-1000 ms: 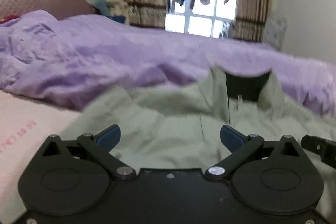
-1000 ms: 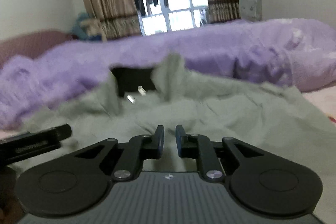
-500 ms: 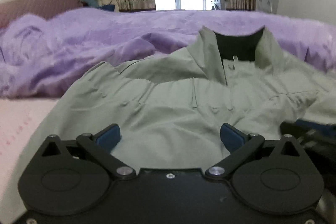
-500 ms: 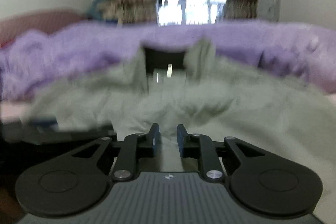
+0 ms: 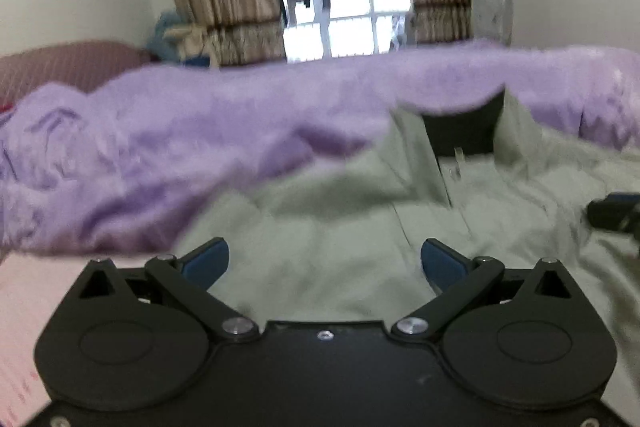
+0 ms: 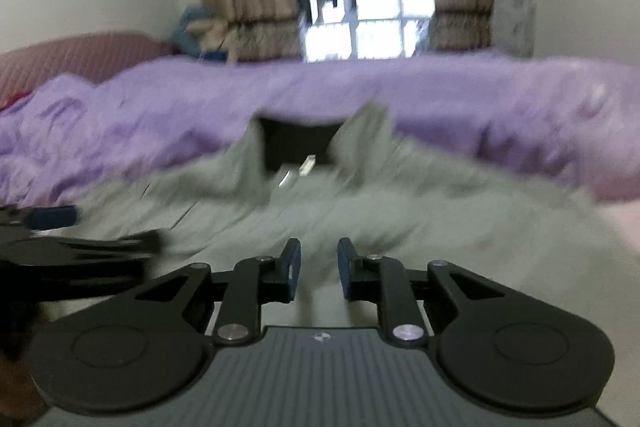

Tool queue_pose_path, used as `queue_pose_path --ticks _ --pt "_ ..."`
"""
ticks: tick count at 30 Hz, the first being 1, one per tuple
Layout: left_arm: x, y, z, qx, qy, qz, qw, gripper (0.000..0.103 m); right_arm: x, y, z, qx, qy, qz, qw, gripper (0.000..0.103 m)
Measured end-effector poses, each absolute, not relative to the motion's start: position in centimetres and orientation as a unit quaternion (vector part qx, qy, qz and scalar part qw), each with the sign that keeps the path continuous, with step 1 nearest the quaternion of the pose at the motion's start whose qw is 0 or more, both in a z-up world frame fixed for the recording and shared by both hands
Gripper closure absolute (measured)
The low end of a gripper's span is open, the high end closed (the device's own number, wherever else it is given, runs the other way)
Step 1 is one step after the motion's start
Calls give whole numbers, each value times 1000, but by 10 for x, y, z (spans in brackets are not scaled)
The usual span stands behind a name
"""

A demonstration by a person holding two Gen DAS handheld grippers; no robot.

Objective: Fold large clothes

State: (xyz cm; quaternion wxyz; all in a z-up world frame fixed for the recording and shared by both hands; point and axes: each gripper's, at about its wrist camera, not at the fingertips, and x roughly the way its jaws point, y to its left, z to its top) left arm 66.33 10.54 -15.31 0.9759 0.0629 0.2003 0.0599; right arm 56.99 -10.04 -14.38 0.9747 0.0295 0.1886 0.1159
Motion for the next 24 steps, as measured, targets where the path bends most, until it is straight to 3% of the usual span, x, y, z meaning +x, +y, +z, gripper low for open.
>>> queue_pose_path --ticks 5,9,11,15,18,20,23,24 --pt "654 143 -149 82 137 105 982 0 589 -148 -142 37 169 79 982 74" --pt "682 178 -185 69 212 156 962 0 612 -182 -164 15 186 2 982 75" --pt "694 188 -191 42 257 146 954 0 629 -207 -179 75 229 28 970 76" --pt "695 196 -191 21 266 140 954 0 639 -232 -185 151 242 45 957 95" --pt "695 202 -188 0 268 134 954 0 642 -232 -185 157 242 44 956 95" --pt "689 200 -181 6 276 146 950 0 639 -230 -181 153 237 47 958 87" --pt "649 197 -152 34 289 133 947 0 605 -225 -163 103 238 32 965 67" --pt "628 198 -144 41 281 117 952 0 583 -223 -152 70 223 33 972 36"
